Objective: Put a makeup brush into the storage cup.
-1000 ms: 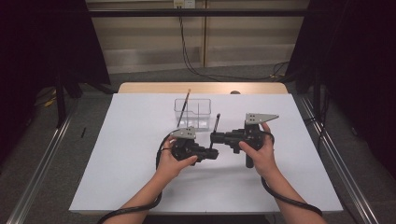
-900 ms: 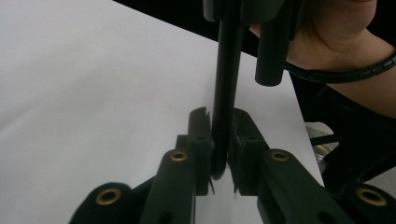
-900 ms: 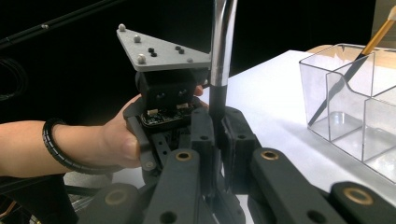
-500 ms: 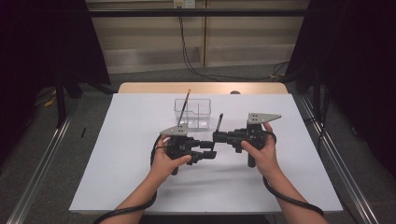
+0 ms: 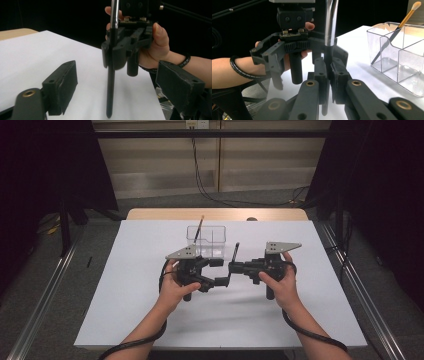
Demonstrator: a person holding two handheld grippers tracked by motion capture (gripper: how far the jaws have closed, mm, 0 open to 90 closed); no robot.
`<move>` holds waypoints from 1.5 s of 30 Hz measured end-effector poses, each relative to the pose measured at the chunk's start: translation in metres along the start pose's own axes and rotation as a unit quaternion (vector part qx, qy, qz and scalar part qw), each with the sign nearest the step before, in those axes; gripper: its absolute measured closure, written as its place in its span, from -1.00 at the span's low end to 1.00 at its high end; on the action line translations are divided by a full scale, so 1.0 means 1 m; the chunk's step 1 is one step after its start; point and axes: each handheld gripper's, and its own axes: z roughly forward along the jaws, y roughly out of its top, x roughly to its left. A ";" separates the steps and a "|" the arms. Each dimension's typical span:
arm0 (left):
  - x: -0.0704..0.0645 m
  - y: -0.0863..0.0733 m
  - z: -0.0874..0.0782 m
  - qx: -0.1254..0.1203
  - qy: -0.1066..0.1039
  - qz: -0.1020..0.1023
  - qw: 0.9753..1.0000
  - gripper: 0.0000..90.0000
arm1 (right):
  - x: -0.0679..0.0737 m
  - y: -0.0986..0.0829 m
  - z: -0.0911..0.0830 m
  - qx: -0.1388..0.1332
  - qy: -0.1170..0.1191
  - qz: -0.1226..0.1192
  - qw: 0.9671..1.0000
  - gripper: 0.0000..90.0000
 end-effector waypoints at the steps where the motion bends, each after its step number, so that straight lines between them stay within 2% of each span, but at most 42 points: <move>1: 0.000 0.001 0.000 -0.001 -0.003 0.000 1.000 -0.65 | 0.000 0.000 0.000 0.000 0.000 0.000 1.000 0.88; 13: 0.004 0.016 0.002 -0.021 0.011 0.003 1.000 -0.67 | 0.002 0.001 0.001 0.002 0.003 -0.008 1.000 0.88; 20: 0.005 0.023 0.004 -0.025 0.005 0.004 1.000 -0.60 | 0.002 0.000 0.001 0.004 0.002 -0.009 1.000 0.88; 24: 0.005 0.026 0.005 -0.025 0.003 0.005 1.000 -0.44 | 0.002 0.000 0.002 0.006 0.002 -0.010 1.000 0.88; 27: 0.006 0.028 0.006 -0.022 -0.008 0.003 1.000 -0.18 | 0.002 0.000 0.003 0.009 0.001 -0.012 1.000 0.88; 28: 0.005 0.028 0.006 -0.022 -0.011 0.002 1.000 -0.03 | 0.002 0.000 0.003 0.009 0.001 -0.012 1.000 0.88; 29: 0.005 0.029 0.005 -0.021 -0.011 0.005 1.000 0.12 | 0.002 0.000 0.004 0.010 0.001 -0.012 1.000 0.88; 33: 0.005 0.030 0.005 -0.022 -0.007 0.003 1.000 0.45 | 0.003 -0.001 0.004 0.015 0.000 -0.014 1.000 0.88; 37: 0.003 0.030 0.007 -0.016 -0.017 0.000 1.000 0.66 | 0.003 0.000 0.005 0.015 -0.001 -0.015 1.000 0.88; 45: 0.001 0.034 0.006 -0.007 -0.012 0.011 1.000 0.86 | 0.004 0.001 0.006 0.015 0.006 -0.016 1.000 0.88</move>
